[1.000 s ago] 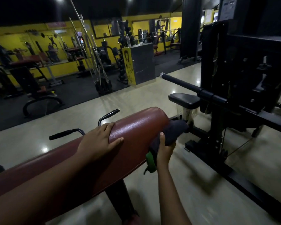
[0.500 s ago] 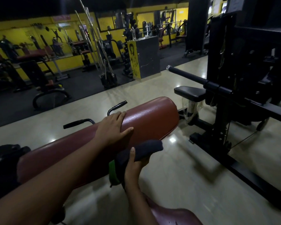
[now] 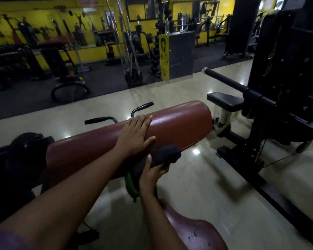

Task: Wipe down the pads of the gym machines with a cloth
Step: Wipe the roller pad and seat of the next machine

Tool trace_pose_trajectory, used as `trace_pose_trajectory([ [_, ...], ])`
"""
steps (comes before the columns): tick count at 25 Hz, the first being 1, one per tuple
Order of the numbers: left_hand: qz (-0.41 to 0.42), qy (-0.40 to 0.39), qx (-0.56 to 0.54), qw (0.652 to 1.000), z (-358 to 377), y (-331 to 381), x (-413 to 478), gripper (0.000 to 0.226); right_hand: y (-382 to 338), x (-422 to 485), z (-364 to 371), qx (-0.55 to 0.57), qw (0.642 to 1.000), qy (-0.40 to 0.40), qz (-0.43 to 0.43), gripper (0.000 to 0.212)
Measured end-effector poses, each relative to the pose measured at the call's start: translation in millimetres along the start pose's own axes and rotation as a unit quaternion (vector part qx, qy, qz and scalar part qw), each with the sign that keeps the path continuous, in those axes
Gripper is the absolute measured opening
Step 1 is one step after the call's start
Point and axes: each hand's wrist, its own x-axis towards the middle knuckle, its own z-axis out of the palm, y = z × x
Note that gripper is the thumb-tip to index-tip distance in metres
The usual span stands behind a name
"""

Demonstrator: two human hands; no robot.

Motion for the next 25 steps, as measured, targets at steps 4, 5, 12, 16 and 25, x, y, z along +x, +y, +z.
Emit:
trace_pose_trajectory([
  [4,-0.054,0.020,-0.192,0.980,-14,17,-40,0.078,-12,-28,-54,0.003,0.995,-0.090,-0.039,0.063],
  [5,-0.089,0.043,-0.297,0.950,-15,26,-61,0.070,-16,-32,-69,0.017,0.990,-0.128,-0.053,0.059],
  [12,-0.390,0.155,-0.773,0.475,-32,111,-117,0.037,-74,-51,-94,0.023,0.904,-0.421,0.072,0.056],
  [16,-0.503,0.285,-0.703,0.414,-40,130,-105,0.040,-98,-22,-107,-0.081,0.796,-0.598,0.048,0.053],
  [25,-0.620,0.378,-0.377,0.575,-4,133,-46,0.060,-144,143,-37,-0.440,0.432,-0.354,-0.704,0.049],
])
